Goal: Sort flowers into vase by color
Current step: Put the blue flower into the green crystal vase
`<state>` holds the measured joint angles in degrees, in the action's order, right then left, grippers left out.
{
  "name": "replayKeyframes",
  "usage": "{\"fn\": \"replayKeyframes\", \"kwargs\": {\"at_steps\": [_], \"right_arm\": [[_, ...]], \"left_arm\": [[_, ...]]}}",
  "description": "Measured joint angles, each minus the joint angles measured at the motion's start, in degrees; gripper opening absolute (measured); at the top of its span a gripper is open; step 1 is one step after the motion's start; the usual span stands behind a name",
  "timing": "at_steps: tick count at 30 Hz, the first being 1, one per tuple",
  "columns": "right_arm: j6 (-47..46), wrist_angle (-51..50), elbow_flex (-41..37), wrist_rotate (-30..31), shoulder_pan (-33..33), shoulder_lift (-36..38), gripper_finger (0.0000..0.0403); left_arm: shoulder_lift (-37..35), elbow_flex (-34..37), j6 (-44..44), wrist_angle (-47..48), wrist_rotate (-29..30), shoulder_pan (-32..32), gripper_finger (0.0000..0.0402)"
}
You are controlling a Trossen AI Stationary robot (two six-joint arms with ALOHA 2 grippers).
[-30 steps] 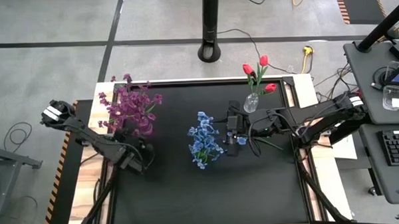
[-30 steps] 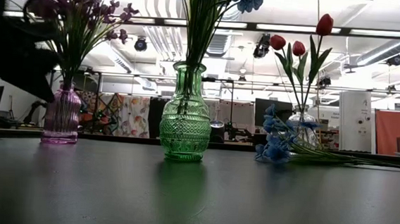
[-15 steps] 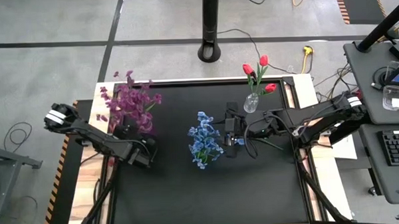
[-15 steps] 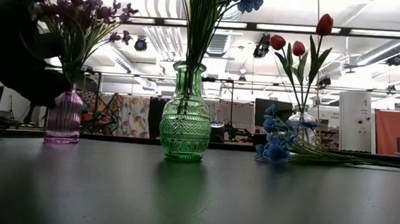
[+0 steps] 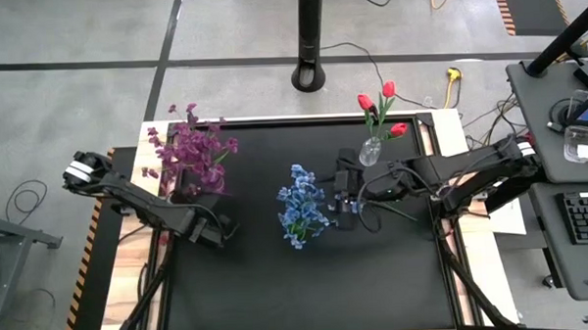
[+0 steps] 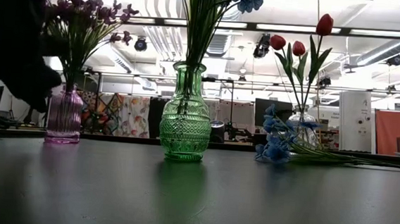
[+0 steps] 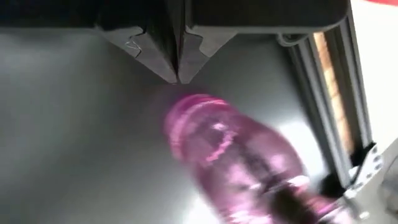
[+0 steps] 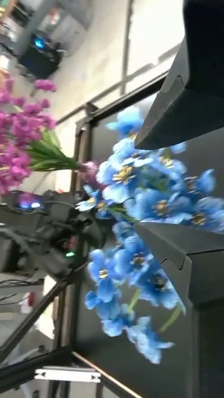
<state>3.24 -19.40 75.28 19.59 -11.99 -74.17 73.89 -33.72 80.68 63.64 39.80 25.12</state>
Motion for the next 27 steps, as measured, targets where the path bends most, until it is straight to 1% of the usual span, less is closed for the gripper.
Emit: {"fn": "replayKeyframes", "kwargs": {"at_steps": [4,8,12,18,21,24,27], "right_arm": [[-2.7,-6.9,3.3,0.4,0.0,0.1,0.0194],[-6.4,-16.3,7.2,3.8,-0.1,0.1,0.0194],[-12.0,-27.5,10.5,7.7,-0.1,0.2,0.0194],[-22.7,-43.3,11.5,8.0,-0.1,0.4,0.0194],[-28.9,-51.4,11.4,8.0,-0.1,0.4,0.0194],[-33.9,-58.1,10.8,8.0,-0.1,0.4,0.0194],[-37.0,-61.3,9.5,7.8,-0.1,0.4,0.0194]], "left_arm": [[0.0,-4.6,-8.8,0.2,-3.3,0.1,0.0],[0.0,-9.8,-16.1,0.2,-4.8,0.5,0.0],[0.0,-14.9,-20.5,0.6,-7.6,1.3,0.0],[0.0,-22.1,-26.1,0.7,-10.4,4.0,0.0],[0.0,-25.4,-31.9,0.3,-10.1,6.0,0.0],[0.0,-28.5,-40.5,-1.6,-7.0,8.0,0.0],[-0.1,-31.8,-49.7,-4.9,-3.8,9.5,0.0]]}}
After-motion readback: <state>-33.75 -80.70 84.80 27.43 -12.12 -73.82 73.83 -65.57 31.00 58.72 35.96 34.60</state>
